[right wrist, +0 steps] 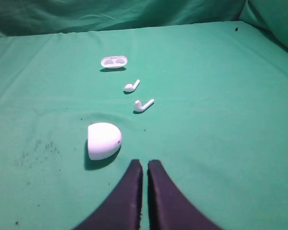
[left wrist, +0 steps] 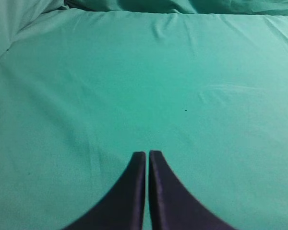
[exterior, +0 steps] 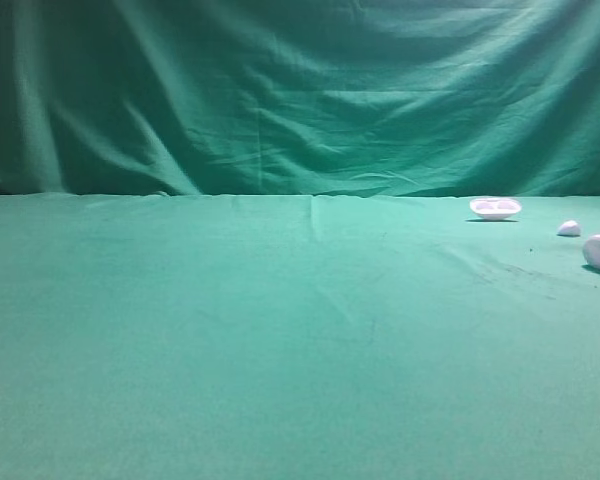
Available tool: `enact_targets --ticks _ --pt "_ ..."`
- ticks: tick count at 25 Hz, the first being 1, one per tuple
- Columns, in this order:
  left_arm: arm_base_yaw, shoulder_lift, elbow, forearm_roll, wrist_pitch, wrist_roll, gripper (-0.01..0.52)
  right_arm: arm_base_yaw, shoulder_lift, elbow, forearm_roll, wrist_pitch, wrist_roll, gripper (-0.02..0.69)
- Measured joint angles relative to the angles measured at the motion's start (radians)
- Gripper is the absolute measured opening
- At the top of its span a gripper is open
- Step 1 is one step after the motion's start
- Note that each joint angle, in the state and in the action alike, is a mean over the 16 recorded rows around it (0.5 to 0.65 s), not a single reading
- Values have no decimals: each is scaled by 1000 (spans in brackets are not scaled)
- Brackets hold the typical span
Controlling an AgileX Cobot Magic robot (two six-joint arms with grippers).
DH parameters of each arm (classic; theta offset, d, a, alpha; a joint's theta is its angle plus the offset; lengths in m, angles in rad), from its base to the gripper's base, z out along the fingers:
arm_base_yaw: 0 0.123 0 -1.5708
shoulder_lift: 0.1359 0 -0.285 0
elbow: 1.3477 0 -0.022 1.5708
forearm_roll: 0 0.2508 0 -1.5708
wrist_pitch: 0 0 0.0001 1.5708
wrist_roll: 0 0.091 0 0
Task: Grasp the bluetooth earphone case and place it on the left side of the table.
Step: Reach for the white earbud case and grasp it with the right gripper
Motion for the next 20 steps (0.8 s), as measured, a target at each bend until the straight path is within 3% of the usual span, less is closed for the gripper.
enact_targets --ticks 14,20 --pt "0 0 0 0 0 0 0 0 0 0 5 -10 6 0" --pt "0 0 0 0 0 0 0 0 0 1 71 -127 23 0"
